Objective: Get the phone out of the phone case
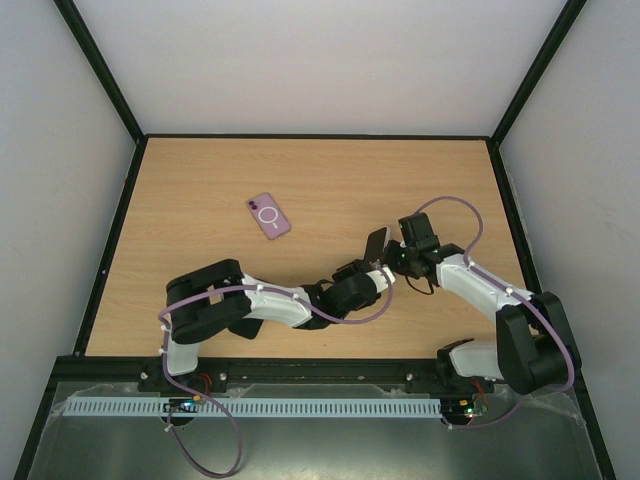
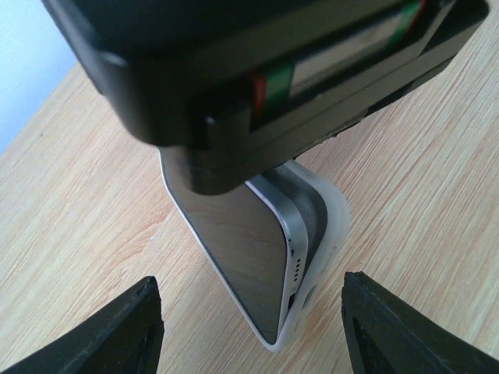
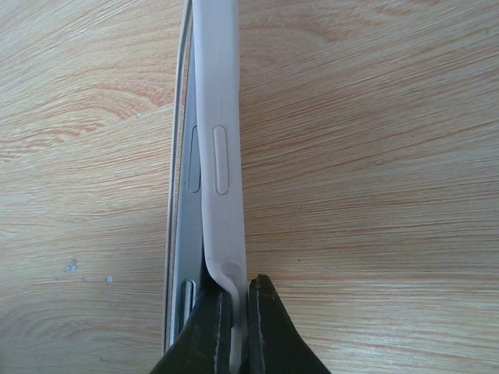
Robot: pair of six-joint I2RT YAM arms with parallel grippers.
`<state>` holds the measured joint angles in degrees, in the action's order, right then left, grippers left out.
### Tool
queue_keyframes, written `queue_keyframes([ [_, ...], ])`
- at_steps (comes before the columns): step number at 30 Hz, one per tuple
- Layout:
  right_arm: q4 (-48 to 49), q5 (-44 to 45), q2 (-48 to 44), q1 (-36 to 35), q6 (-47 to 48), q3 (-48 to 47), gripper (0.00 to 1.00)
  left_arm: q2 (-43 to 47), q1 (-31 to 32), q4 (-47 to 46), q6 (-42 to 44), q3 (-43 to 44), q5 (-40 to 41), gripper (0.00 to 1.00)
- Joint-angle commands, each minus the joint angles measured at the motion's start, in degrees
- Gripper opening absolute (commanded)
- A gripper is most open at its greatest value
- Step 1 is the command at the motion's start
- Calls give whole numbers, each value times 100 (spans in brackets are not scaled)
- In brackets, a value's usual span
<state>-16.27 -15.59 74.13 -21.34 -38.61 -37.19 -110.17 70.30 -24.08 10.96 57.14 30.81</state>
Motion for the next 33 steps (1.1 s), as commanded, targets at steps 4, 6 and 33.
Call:
queue_keyframes([
  [4,152,-228,102,7,-92,-229,2,-132,-131,-283,37,194,188,61],
  [6,151,-200,111,7,-56,-227,2,-22,-131,-453,41,88,106,62],
  [33,182,-608,-234,7,3,-47,2,-626,-144,-685,847,427,1300,49],
])
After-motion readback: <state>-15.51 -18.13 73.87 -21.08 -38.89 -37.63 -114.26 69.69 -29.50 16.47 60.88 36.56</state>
